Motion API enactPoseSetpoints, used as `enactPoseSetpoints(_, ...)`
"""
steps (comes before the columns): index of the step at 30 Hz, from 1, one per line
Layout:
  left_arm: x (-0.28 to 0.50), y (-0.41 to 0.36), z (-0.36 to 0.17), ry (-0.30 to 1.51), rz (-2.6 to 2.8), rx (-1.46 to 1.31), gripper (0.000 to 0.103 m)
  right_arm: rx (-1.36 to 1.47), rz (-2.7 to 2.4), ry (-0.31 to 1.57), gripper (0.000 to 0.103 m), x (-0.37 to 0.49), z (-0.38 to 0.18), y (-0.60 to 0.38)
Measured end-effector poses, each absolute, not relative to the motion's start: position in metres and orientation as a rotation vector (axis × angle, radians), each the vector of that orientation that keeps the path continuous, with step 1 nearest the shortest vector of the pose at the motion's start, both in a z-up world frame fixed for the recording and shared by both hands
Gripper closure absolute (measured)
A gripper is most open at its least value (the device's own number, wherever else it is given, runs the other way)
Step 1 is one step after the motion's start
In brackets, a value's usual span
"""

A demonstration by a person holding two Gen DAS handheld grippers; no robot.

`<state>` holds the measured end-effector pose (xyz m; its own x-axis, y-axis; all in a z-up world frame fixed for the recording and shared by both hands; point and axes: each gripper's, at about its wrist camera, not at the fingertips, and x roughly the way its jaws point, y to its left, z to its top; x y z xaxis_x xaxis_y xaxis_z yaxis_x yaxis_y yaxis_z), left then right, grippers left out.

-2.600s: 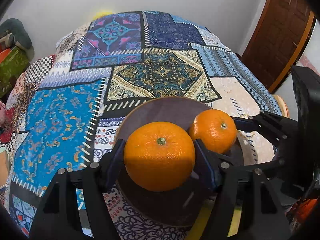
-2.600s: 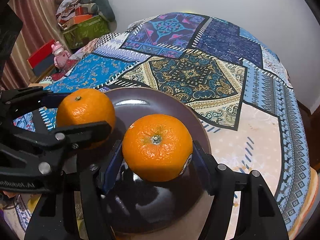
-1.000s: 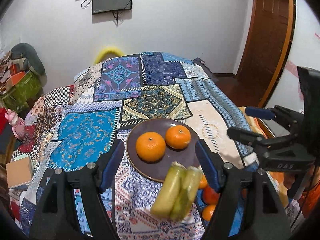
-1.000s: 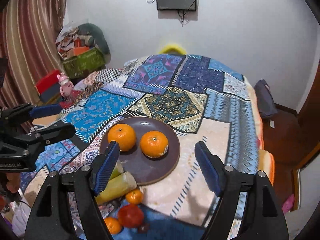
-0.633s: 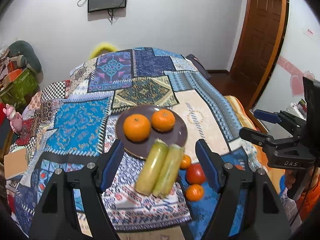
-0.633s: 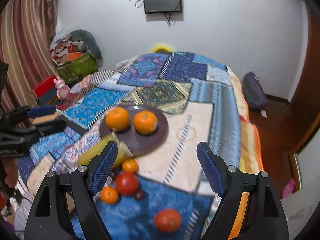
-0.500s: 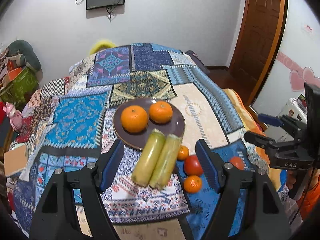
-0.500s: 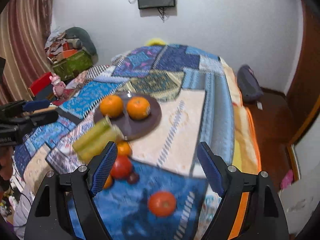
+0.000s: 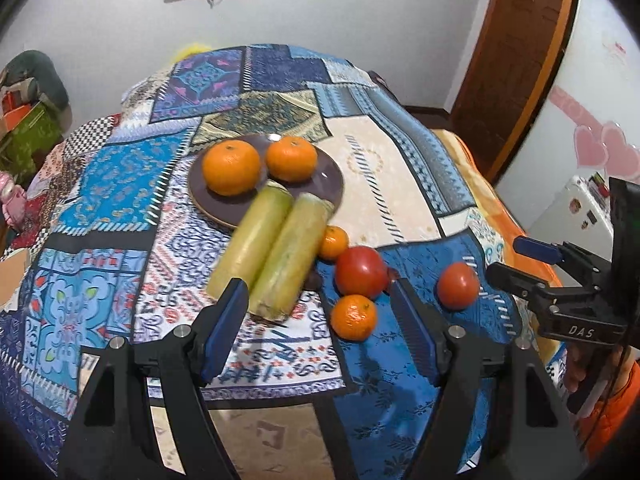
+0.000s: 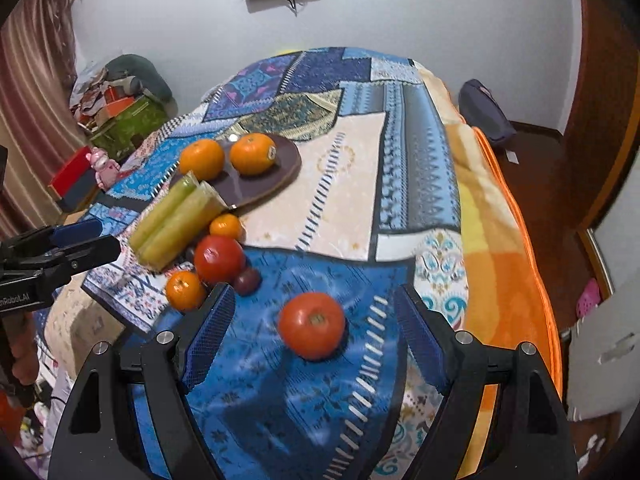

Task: Organize fruits
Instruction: 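Withdraw both tools from the plate and move toward the red tomatoes, then grasp a red tomato with the left tool while the right tool grasps another tomato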

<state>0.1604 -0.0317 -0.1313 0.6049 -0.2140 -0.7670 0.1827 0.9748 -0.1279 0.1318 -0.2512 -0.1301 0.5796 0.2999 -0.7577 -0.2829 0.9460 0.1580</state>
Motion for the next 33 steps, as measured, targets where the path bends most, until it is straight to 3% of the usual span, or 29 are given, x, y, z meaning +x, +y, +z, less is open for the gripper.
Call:
enactPoseSetpoints(12, 0.184, -0.065, -0.159, 0.957, -0.279, -0.031, 0.052, 0.031, 0.368, 0.977, 0.024, 0.133, -0.16, -0.253)
enactPoseSetpoints(18, 0.197, -0.073, -0.167, 0.967, -0.293, -0.02, 0.052, 0.028, 0.388, 1.006, 0.034, 0.139, -0.169, -0.248)
enactPoseSetpoints(22, 0.206, -0.076, -0.172, 0.983, -0.302, -0.019, 0.052, 0.04, 0.415, 1.035, 0.05, 0.143, -0.175, -0.246)
enactPoseSetpoints(26, 0.212, -0.077, -0.178, 1.0, -0.305, -0.011, 0.052, 0.031, 0.422, 1.037, 0.057, 0.144, -0.176, -0.245)
enactPoseSetpoints(33, 0.22, -0.077, -0.188, 1.028, -0.284, -0.013, 0.052, 0.038, 0.432, 1.026, 0.058, 0.149, -0.172, -0.244)
